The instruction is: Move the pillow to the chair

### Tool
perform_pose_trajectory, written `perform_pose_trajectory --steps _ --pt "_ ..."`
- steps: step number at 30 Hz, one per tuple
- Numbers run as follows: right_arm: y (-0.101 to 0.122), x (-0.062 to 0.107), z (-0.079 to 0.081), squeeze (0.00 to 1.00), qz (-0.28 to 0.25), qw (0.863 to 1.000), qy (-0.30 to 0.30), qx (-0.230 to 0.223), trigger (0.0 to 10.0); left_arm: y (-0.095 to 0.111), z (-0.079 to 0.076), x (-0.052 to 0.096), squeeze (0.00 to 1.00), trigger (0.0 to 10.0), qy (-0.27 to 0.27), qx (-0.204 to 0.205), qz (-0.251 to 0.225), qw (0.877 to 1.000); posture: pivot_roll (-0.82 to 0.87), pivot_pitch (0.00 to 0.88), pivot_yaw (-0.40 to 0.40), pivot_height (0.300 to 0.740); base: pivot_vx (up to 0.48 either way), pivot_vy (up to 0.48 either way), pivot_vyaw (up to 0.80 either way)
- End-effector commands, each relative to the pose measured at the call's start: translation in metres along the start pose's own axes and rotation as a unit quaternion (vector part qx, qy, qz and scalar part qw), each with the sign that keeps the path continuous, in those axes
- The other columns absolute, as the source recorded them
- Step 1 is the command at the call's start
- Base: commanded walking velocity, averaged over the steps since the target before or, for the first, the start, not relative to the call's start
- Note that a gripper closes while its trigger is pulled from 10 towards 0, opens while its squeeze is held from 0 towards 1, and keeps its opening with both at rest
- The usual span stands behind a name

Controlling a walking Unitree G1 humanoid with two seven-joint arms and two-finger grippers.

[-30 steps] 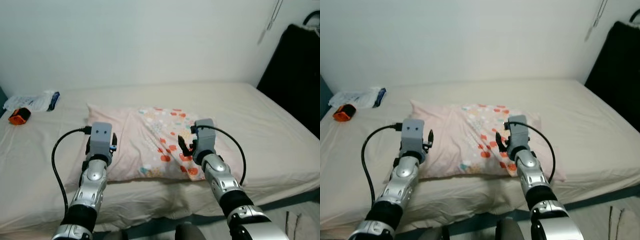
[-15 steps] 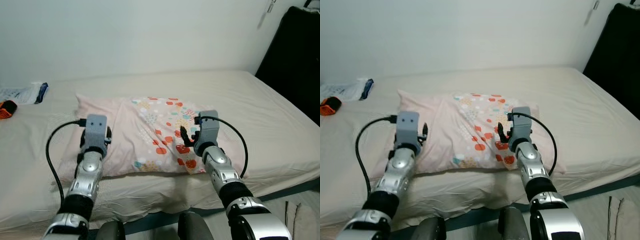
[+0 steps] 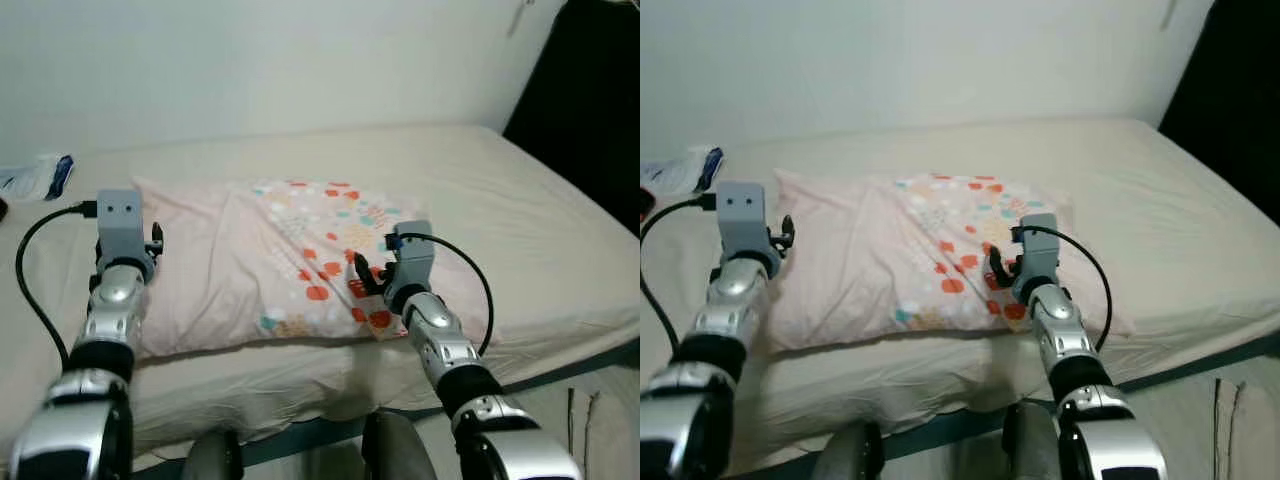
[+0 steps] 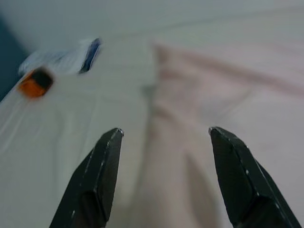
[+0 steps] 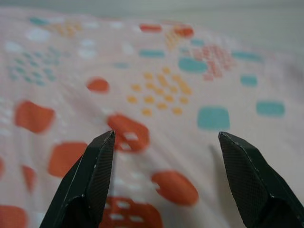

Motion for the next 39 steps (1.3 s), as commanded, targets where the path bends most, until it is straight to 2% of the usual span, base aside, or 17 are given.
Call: perform_pose_trajectory --steps 1,4,5,6,7,8,13,17,19,21,24,31,32,34,35,37,39 --pt "-0.001 0.001 0.001 0.0 0.0 1.0 0.002 -0.015 10.0 -0.005 0.01 -0.003 0.0 10.0 0.005 0.024 0.028 0.999 -0.03 0.143 -0.055 0.567 0.0 0.0 0.0" --pt "-0.002 0.001 0.002 0.0 0.001 1.0 0.004 -0.015 10.0 -0.007 0.012 -0.004 0.0 10.0 -0.009 0.05 0.041 0.998 -0.03 0.147 -0.053 0.567 0.0 0.0 0.0" --pt "-0.002 0.002 0.003 0.0 0.001 1.0 0.005 -0.016 10.0 -0.01 0.012 -0.004 0.0 10.0 -0.035 0.109 0.054 0.992 -0.03 0.151 -0.053 0.567 0.0 0.0 0.0" --pt "-0.002 0.002 0.003 0.0 0.001 1.0 0.005 -0.016 10.0 -0.01 0.012 -0.004 0.0 10.0 -0.035 0.109 0.054 0.992 -0.03 0.151 -0.053 0.567 0.0 0.0 0.0" --pt "-0.003 0.002 0.003 0.0 0.001 1.0 0.006 -0.017 10.0 -0.011 0.013 -0.004 0.0 10.0 -0.052 0.154 0.059 0.985 -0.04 0.154 -0.051 0.567 0.0 0.0 0.0" --pt "-0.003 0.003 0.003 0.0 0.001 1.0 0.006 -0.021 10.0 -0.011 0.016 -0.005 1.0 10.0 -0.061 0.212 0.056 0.974 -0.04 0.157 -0.052 0.567 0.0 0.0 0.0" --pt "-0.004 0.005 0.002 0.0 0.0 0.999 0.002 -0.032 10.0 -0.01 0.016 -0.006 1.0 10.0 -0.071 0.303 0.054 0.949 -0.04 0.159 -0.051 0.567 0.0 0.0 0.0" --pt "-0.005 0.006 0.002 0.0 0.0 0.999 0.0 -0.036 10.0 -0.014 0.008 -0.004 1.0 10.0 -0.086 0.321 0.06 0.941 -0.05 0.154 -0.05 0.567 0.0 0.0 0.0" --pt "-0.005 0.006 0.002 0.0 0.0 0.999 0.001 -0.036 10.0 -0.017 0.004 -0.003 1.0 10.0 -0.091 0.31 0.064 0.944 -0.05 0.154 -0.05 0.567 0.0 0.0 0.0" --pt "-0.005 0.007 0.002 0.0 -0.001 0.999 0.001 -0.035 10.0 -0.029 0.0 0.002 1.0 10.0 -0.085 0.214 0.073 0.97 -0.06 0.149 -0.046 0.567 0.0 0.0 0.0" --pt "-0.005 0.008 0.002 0.0 -0.002 0.999 0.0 -0.034 10.0 -0.037 -0.003 0.005 1.0 10.0 -0.086 0.15 0.077 0.982 -0.06 0.148 -0.045 0.567 0.0 0.0 0.0" --pt "-0.006 0.01 0.001 0.0 -0.001 0.999 -0.001 -0.034 10.0 -0.047 -0.011 0.01 1.0 10.0 -0.113 0.128 0.092 0.981 -0.06 0.149 -0.049 0.567 0.0 0.0 0.0" --pt "-0.008 0.011 0.003 0.0 0.001 0.999 0.001 -0.035 10.0 -0.056 -0.023 0.016 0.54 10.0 -0.152 0.123 0.108 0.975 -0.06 0.147 -0.05 0.567 0.0 0.0 0.0" --pt "-0.008 0.011 0.003 0.0 0.001 0.999 0.001 -0.035 10.0 -0.056 -0.023 0.016 0.54 10.0 -0.152 0.123 0.108 0.975 -0.06 0.147 -0.05 0.567 0.0 0.0 0.0" --pt "-0.008 0.011 0.004 0.0 0.001 0.999 0.002 -0.036 10.0 -0.059 -0.029 0.019 0.0 10.0 -0.171 0.132 0.113 0.97 -0.06 0.145 -0.05 0.567 0.0 0.0 0.0" --pt "-0.007 0.01 0.006 0.0 0.002 0.999 0.005 -0.038 10.0 -0.062 -0.046 0.025 0.0 10.0 -0.222 0.176 0.124 0.951 -0.06 0.144 -0.048 0.567 0.0 0.0 0.0" --pt "-0.007 0.01 0.006 0.0 0.002 0.999 0.005 -0.038 10.0 -0.062 -0.046 0.025 0.0 10.0 -0.222 0.176 0.124 0.951 -0.06 0.144 -0.048 0.567 0.0 0.0 0.0"
Point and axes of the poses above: a point about 5 cm out from each wrist's last joint towards the gripper, its own x axis pointing back from the gripper into the wrist, its own y axis along the axis of the wrist's last joint, z = x × y, the point moved 1 cm from there along -x, pointing out of the wrist towards the gripper, and after that the axes turned 12 degrees about -x, right-handed, at the moved point
